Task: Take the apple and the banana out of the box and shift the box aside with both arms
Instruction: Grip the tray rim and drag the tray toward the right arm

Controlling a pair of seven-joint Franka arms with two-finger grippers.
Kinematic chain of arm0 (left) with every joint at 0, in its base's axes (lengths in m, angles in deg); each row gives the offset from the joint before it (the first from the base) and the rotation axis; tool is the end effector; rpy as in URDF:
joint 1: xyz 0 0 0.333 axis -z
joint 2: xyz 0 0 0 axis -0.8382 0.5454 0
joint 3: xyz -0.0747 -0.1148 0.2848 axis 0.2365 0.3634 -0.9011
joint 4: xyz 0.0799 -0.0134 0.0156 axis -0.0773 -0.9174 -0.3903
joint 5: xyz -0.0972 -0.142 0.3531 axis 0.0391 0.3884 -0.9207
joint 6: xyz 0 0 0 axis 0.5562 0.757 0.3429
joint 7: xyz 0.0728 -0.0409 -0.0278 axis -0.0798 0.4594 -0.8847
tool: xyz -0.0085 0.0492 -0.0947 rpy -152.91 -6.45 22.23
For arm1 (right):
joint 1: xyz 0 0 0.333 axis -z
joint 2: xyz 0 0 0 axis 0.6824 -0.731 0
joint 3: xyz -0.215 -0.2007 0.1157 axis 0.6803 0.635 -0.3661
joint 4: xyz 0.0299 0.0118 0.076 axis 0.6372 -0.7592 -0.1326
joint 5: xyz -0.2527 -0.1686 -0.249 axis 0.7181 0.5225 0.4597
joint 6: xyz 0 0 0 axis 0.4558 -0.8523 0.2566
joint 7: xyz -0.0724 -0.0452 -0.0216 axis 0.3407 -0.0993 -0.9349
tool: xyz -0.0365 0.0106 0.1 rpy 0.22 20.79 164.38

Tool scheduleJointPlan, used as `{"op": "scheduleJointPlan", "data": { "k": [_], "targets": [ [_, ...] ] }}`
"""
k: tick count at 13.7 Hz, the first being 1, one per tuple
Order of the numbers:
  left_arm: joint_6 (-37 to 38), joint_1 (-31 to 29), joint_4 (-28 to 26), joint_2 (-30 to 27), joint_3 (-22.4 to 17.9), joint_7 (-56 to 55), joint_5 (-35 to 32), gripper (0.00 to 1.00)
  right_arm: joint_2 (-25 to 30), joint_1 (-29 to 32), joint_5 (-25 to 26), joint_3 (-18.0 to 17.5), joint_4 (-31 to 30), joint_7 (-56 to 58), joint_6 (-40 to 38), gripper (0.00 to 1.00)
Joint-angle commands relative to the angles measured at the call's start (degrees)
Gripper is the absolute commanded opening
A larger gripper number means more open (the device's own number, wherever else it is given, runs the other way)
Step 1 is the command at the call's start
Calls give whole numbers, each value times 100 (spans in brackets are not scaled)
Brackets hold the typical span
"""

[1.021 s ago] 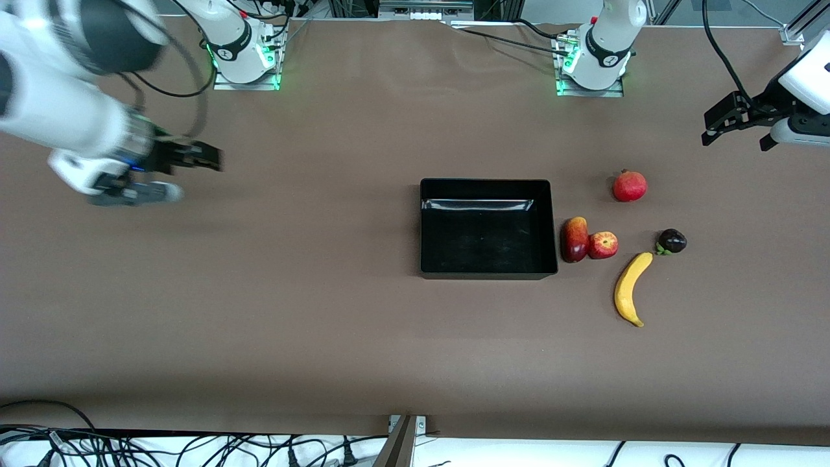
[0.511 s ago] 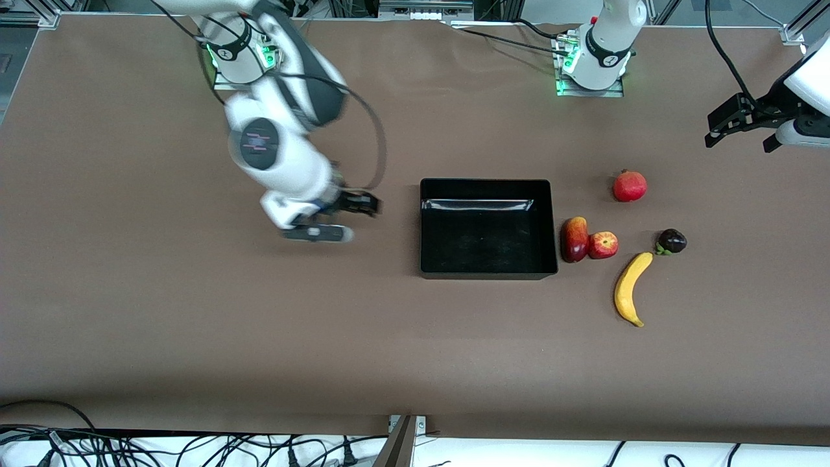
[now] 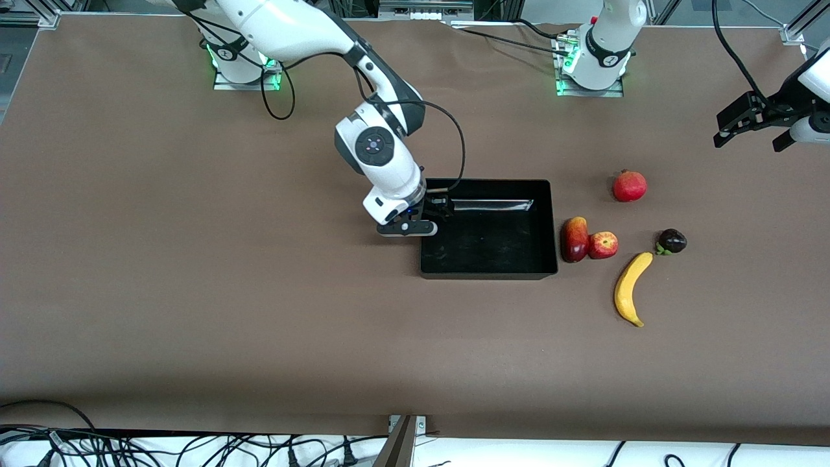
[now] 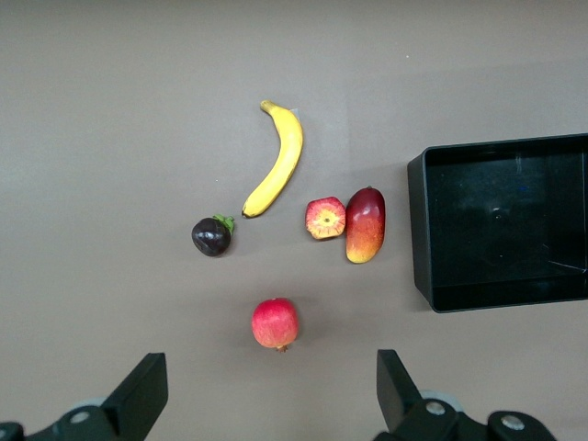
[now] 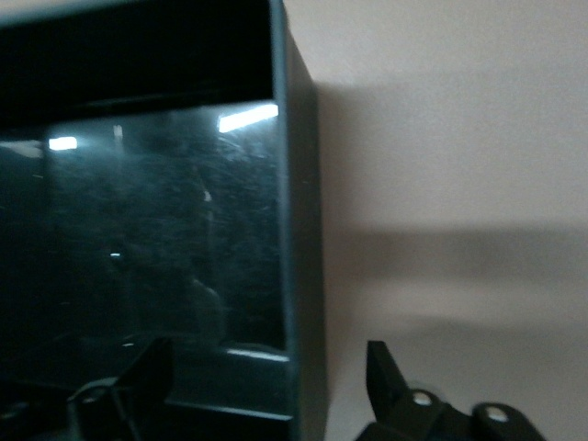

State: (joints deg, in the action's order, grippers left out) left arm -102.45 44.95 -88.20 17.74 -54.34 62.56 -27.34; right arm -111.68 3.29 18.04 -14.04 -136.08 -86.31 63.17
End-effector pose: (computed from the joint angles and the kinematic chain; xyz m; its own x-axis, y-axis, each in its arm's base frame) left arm 0.5177 0.0099 0.6242 0.9971 -0.0632 0.0432 -0.0636 -0.9979 0.0076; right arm 0.5191 0.5114 0.2352 0.9992 -0.0377 0.0101 -0.0344 -0.9730 -0.2284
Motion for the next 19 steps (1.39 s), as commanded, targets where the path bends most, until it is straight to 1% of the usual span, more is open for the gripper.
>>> {"op": "scheduleJointPlan", "data": {
  "k": [1, 5, 7, 8, 9, 10, 12, 14, 15, 16, 17, 19],
  "targets": [
    [64, -31, 158, 57, 10, 35, 50, 100, -228, -34, 163, 57, 187, -47, -25, 0],
    [64, -31, 150, 57, 10, 35, 41, 100, -124, -8, 155, 75, 179, 6, -86, 0],
    [73, -31, 159, 57, 10, 35, 41, 100, 121, 79, 76, 197, 196, 67, -532, 0],
    [73, -31, 159, 57, 10, 35, 41, 100, 349, 211, 76, 198, 187, 76, -761, 0],
    [73, -31, 159, 57, 10, 35, 41, 100, 569, 282, 67, 206, 179, 128, -1042, 0],
    [73, -31, 159, 57, 10, 35, 41, 100, 832, 491, 67, 294, 161, 312, -1497, 0],
    [73, -31, 159, 57, 10, 35, 32, 100, 1272, 1009, 49, 408, 135, 1424, -2490, 0],
    [73, -31, 159, 57, 10, 35, 24, 100, 1571, 1676, 41, 540, 65, 2505, -3369, 0],
    [73, -31, 159, 57, 18, 35, 24, 100, 1686, 1967, 49, 654, 12, 2833, -3635, 0],
    [73, -31, 159, 57, 19, 35, 24, 100, 1800, 2153, 49, 872, -67, 3123, -3803, 0],
    [73, -31, 150, 57, 19, 35, 24, 100, 1880, 2181, 58, 1214, -189, 3431, -3909, 0],
    [91, -31, 150, 57, 19, 35, 24, 100, 2021, 2181, 110, 1917, -506, 3950, -3866, 0]
  ]
}}
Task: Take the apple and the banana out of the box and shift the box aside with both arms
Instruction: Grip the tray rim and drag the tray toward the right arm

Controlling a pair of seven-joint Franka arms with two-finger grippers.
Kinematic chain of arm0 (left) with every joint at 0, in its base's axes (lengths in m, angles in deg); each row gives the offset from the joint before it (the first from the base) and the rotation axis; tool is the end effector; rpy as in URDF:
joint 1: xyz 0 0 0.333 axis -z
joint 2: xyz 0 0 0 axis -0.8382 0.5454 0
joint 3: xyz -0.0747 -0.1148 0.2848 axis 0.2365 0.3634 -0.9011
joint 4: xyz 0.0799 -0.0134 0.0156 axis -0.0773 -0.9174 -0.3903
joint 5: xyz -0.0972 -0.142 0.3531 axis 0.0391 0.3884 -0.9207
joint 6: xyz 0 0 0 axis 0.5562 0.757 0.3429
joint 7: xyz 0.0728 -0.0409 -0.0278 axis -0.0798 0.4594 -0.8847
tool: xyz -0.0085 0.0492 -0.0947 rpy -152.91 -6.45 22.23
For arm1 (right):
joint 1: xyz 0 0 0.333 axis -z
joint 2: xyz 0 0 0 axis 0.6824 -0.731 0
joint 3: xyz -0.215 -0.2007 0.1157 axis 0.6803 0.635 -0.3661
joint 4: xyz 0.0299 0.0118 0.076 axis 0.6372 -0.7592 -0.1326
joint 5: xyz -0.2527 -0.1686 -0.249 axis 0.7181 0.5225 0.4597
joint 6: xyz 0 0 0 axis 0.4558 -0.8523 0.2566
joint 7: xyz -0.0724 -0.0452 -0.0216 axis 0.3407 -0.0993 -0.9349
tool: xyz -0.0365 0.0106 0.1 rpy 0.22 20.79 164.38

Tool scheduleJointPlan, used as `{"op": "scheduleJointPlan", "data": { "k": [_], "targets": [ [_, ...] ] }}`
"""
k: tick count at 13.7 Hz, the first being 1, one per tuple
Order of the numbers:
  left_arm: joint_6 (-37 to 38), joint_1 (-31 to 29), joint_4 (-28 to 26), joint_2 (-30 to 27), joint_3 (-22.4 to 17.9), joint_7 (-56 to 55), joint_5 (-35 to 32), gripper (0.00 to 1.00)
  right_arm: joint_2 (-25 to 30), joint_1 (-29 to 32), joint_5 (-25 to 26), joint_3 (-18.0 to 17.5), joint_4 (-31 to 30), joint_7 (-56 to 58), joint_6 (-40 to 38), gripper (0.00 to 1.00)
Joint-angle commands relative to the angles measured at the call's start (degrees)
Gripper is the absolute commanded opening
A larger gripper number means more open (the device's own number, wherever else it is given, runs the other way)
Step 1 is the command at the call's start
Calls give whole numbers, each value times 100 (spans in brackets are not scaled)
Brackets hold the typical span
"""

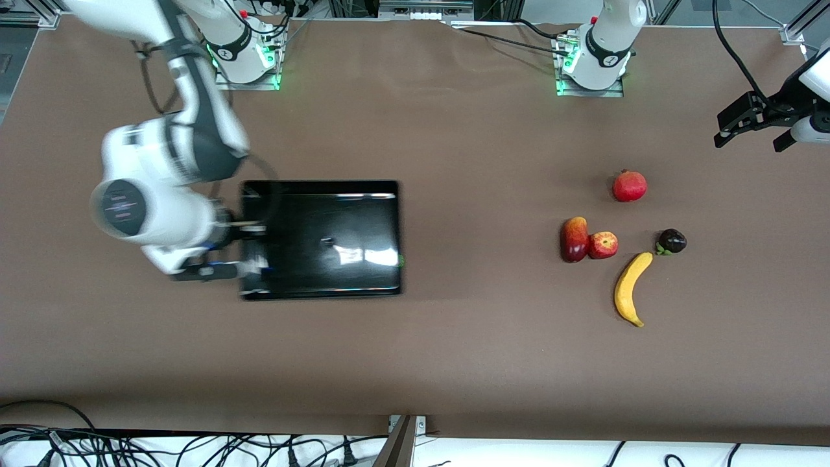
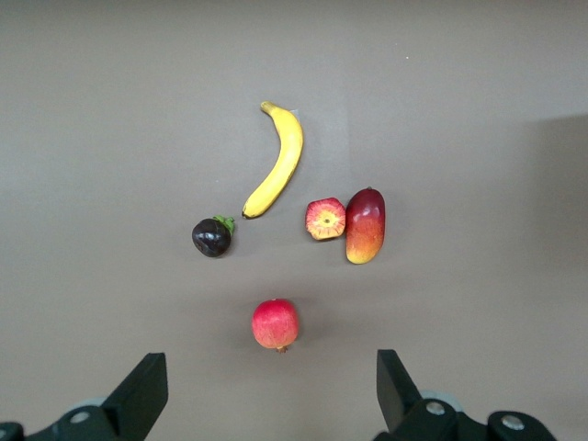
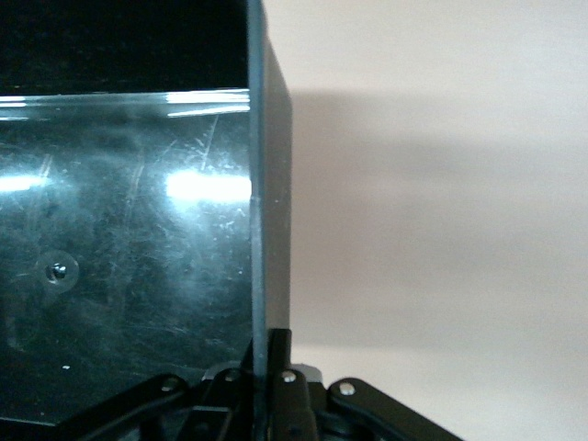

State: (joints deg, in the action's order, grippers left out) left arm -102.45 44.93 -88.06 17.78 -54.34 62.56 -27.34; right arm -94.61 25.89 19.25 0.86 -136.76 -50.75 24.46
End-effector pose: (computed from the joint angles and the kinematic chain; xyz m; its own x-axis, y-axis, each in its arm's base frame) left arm 0.5179 0.0101 0.6250 0.9970 -0.0629 0.0449 -0.0633 -0.9980 0.0075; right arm 0.6502 0.1159 0.3820 0.9756 0.0307 -0.2172 0.0292 -0.9995 -0.0100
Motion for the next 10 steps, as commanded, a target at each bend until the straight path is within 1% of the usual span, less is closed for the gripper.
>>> {"op": "scheduleJointPlan", "data": {
  "k": [1, 2, 3, 6, 7, 10],
  "targets": [
    [90, -28, 136, 53, 18, 35, 24, 100, 323, -71, -19, 744, -535, 640, -29, 0],
    [90, -28, 145, 53, 18, 35, 24, 100, 454, -71, -54, 947, -832, 939, 57, 0],
    [82, -28, 145, 53, 9, 35, 15, 100, 611, -79, -54, 1097, -1226, 1150, 337, 0],
    [82, -28, 145, 53, 9, 35, 15, 100, 1200, -79, -28, 1335, -2685, 1573, 1513, 0],
    [82, -28, 145, 53, 9, 35, 15, 100, 1237, -79, -28, 1353, -2950, 1635, 1761, 0],
    [82, -28, 145, 53, 9, 35, 15, 100, 1194, -71, -37, 1449, -3295, 1636, 2070, 0]
  ]
}}
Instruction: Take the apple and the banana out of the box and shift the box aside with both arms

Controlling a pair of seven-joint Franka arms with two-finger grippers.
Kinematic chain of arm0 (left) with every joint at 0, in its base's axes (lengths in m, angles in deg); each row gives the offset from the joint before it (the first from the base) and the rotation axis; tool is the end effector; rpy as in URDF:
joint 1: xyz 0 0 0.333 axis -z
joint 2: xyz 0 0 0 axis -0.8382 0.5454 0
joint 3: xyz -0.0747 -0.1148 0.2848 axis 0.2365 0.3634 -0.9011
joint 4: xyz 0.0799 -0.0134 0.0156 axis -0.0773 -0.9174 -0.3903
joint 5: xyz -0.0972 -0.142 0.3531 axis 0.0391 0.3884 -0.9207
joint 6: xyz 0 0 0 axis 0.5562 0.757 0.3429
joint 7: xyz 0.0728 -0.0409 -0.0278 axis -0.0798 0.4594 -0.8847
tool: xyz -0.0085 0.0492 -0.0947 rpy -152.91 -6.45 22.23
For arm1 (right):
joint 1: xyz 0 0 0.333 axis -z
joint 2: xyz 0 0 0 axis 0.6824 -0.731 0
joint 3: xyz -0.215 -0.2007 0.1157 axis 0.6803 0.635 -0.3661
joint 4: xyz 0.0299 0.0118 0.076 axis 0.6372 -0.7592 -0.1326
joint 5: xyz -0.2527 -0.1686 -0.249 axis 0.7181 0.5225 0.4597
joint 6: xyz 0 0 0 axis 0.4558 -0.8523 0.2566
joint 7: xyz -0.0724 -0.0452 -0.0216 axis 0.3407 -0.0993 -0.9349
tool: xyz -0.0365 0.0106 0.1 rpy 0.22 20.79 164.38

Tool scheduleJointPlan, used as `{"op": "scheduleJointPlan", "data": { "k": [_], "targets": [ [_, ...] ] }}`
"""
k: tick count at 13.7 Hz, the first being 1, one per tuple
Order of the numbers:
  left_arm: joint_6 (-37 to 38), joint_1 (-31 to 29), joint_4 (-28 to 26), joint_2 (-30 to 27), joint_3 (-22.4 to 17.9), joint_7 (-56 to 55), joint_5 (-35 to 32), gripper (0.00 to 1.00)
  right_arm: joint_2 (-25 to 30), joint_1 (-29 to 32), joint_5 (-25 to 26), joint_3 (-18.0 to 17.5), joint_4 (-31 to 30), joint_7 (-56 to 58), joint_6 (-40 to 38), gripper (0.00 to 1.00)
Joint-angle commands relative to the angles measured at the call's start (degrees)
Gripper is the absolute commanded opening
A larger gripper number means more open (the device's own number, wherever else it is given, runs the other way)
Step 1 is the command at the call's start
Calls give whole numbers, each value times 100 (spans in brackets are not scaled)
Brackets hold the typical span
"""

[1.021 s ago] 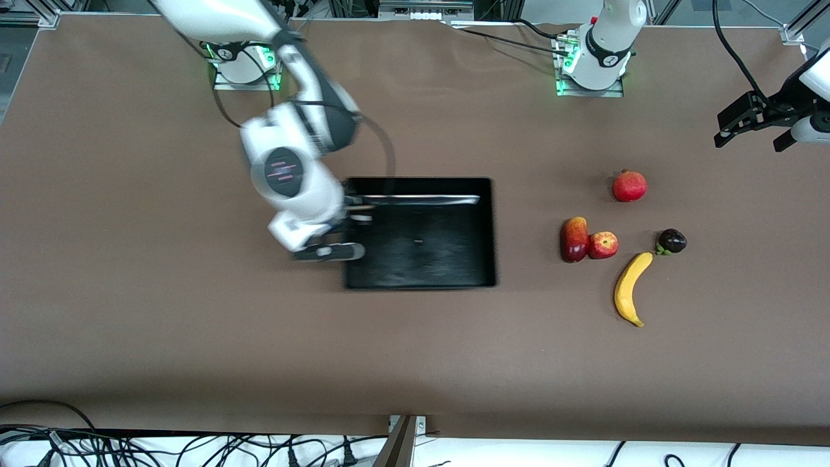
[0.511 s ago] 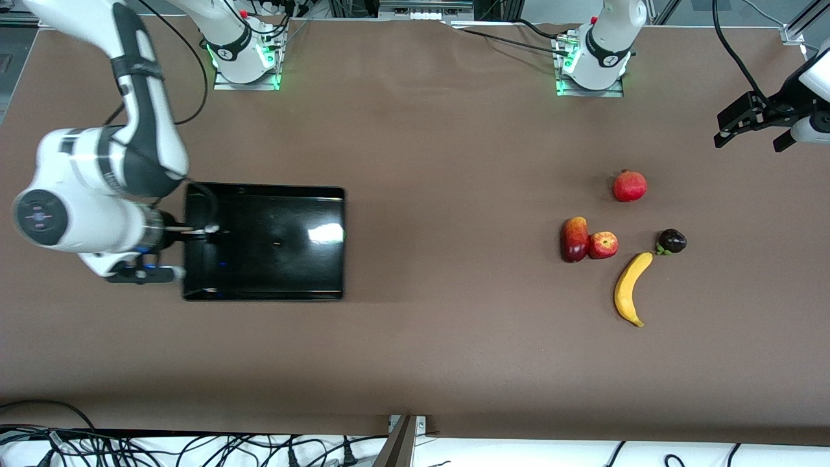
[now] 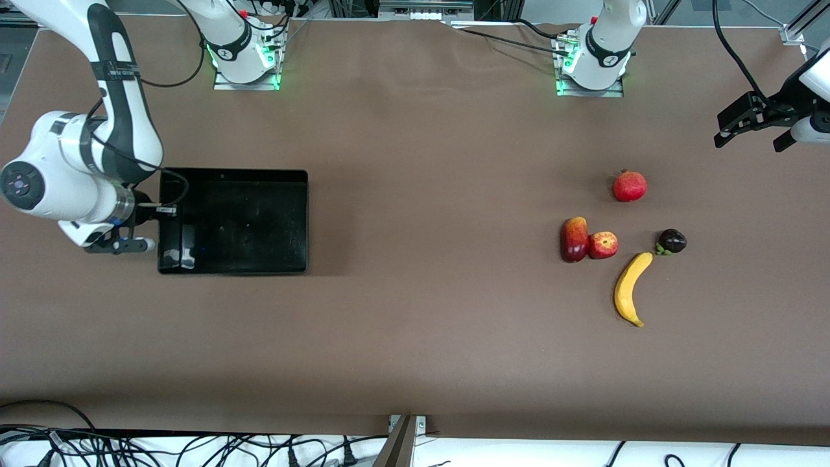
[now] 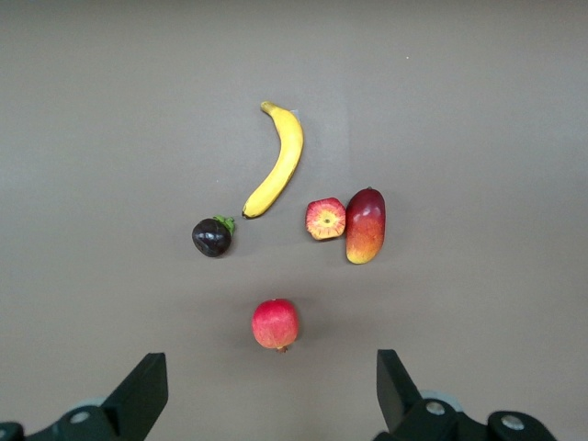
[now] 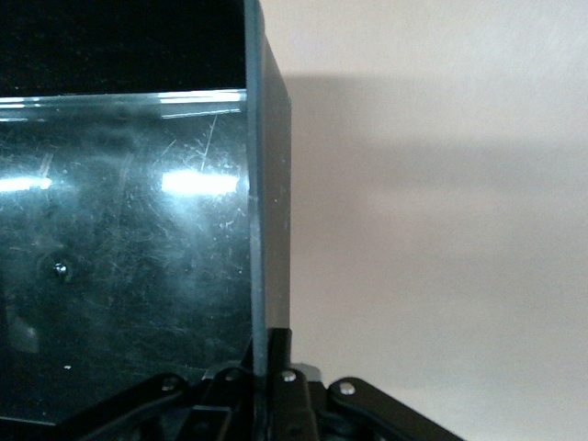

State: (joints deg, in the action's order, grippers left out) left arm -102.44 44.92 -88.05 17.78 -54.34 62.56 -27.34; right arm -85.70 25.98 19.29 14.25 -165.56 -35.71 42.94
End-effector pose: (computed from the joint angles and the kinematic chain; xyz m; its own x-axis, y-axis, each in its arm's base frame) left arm 0.5179 0.0102 0.6250 0.9970 -0.0628 0.0449 -0.0632 -0.9980 0.0075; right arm 0.5665 -0.0436 0.2933 0.9749 0.0213 -0.2216 0.0209 -0.9998 -0.0045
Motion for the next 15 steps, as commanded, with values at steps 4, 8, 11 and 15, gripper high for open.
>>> {"op": "scheduleJointPlan", "data": {
  "k": [4, 8, 11, 15],
  "targets": [
    [81, -28, 144, 53, 9, 35, 15, 100, 337, -71, -41, 164, -416, 71, 163, 100],
    [81, -28, 144, 53, 9, 35, 6, 100, 338, -71, 21, 296, 1126, -78, -1601, 100],
    [81, -28, 144, 53, 9, 26, 6, 100, 277, -71, 56, 244, 2375, -88, -2734, 100],
    [81, -28, 144, 53, 9, 26, 6, 100, 959, 1568, 661, -1896, 2198, -656, -2994, 100]
  ]
}}
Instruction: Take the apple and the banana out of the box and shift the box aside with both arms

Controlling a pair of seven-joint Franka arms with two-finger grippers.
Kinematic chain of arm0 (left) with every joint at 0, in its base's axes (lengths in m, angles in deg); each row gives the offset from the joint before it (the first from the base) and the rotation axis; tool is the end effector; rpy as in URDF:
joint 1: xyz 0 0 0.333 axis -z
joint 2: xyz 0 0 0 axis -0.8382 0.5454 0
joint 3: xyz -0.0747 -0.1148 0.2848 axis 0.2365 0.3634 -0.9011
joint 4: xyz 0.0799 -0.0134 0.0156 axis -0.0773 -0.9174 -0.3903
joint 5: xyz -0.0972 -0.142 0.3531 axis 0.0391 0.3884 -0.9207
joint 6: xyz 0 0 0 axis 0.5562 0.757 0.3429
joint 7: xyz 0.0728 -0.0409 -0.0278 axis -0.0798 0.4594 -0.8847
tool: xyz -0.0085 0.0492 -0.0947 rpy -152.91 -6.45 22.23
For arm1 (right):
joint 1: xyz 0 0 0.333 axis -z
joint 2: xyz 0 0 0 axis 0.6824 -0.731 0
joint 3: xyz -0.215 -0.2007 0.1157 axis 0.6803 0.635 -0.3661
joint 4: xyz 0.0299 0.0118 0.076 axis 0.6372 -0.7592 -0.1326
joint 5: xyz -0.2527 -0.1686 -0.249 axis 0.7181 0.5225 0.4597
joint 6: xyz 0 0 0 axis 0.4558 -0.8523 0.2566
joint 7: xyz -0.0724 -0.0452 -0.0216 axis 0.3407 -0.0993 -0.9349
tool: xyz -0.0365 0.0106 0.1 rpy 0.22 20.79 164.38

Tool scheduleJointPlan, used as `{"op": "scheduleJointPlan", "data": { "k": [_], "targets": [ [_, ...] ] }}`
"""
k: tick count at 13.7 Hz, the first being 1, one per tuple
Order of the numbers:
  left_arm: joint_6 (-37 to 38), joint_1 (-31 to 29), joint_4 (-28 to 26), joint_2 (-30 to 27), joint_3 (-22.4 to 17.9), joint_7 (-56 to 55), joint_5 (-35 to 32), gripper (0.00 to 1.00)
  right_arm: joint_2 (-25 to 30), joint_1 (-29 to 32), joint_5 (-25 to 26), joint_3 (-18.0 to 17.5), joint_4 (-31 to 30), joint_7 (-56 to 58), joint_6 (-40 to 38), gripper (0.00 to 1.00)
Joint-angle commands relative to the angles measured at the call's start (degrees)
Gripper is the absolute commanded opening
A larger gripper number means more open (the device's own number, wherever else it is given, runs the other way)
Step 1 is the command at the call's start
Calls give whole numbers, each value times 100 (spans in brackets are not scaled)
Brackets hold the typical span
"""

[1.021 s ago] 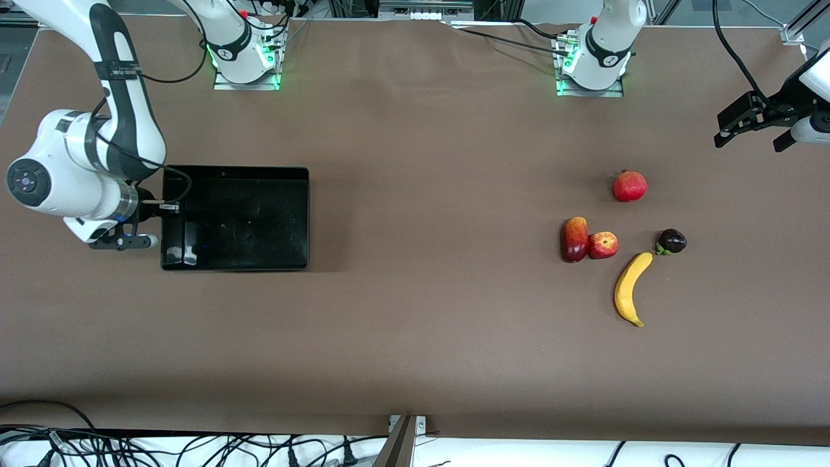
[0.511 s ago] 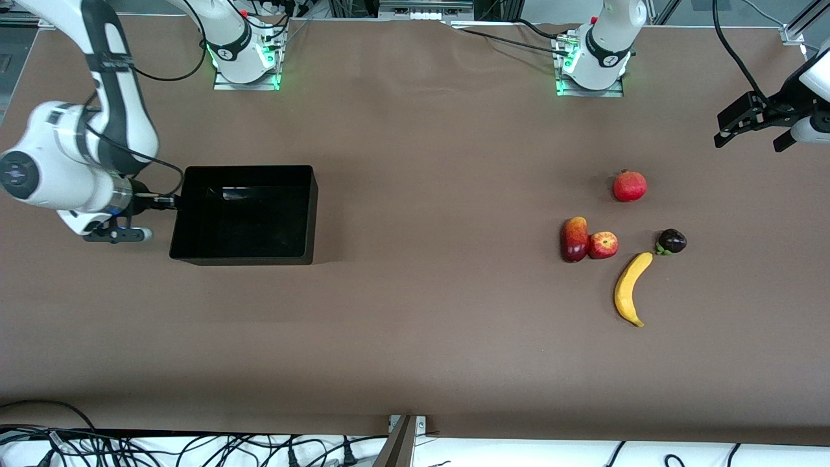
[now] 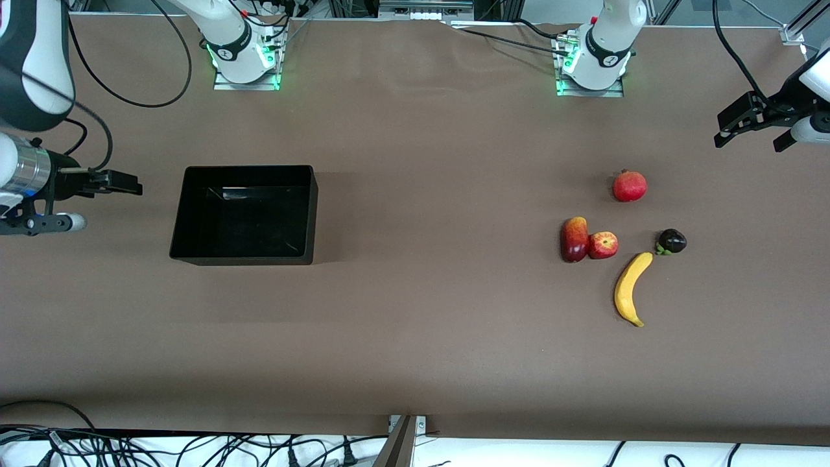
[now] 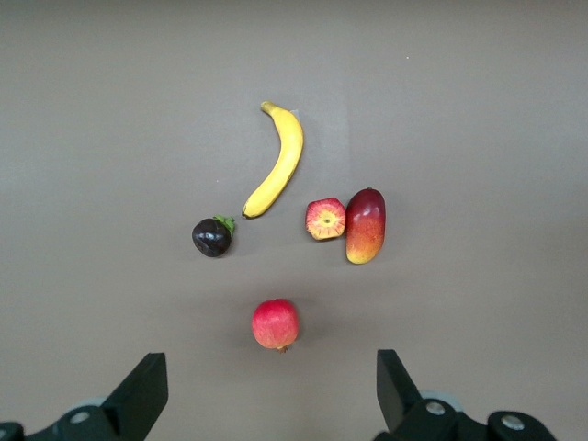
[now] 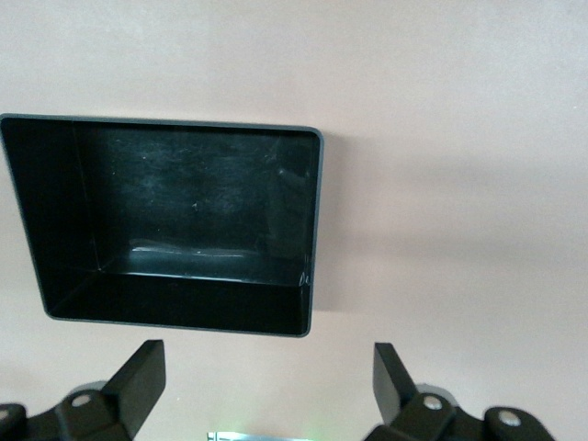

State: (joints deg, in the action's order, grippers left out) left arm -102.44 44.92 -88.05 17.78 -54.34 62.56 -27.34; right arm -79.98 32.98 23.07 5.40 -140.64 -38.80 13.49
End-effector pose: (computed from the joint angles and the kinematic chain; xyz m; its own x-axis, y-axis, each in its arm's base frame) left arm 0.5179 0.0102 0.6250 0.9970 -0.0628 0.0449 -0.0632 -0.9980 0.0075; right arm 0.5970 -0.0221 0.5008 0.9743 0.0548 -0.2187 0.0519 -0.9985 -0.0191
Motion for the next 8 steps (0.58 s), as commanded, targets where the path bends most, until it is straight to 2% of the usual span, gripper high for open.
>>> {"op": "scheduleJointPlan", "data": {
  "k": [1, 2, 3, 8],
  "targets": [
    [81, -28, 144, 53, 10, 35, 6, 100, 599, 1178, 424, -1347, -628, -402, 247, 100],
    [81, -28, 144, 53, 10, 26, 15, 100, 862, 1442, 442, -1620, -953, -351, 590, 100],
    [81, -28, 144, 53, 10, 26, 6, 100, 1021, 1618, 434, -1745, -1104, -324, 724, 100],
    [81, -28, 144, 53, 10, 26, 6, 100, 1251, 1673, 442, -1746, -983, -359, 786, 100]
  ]
}}
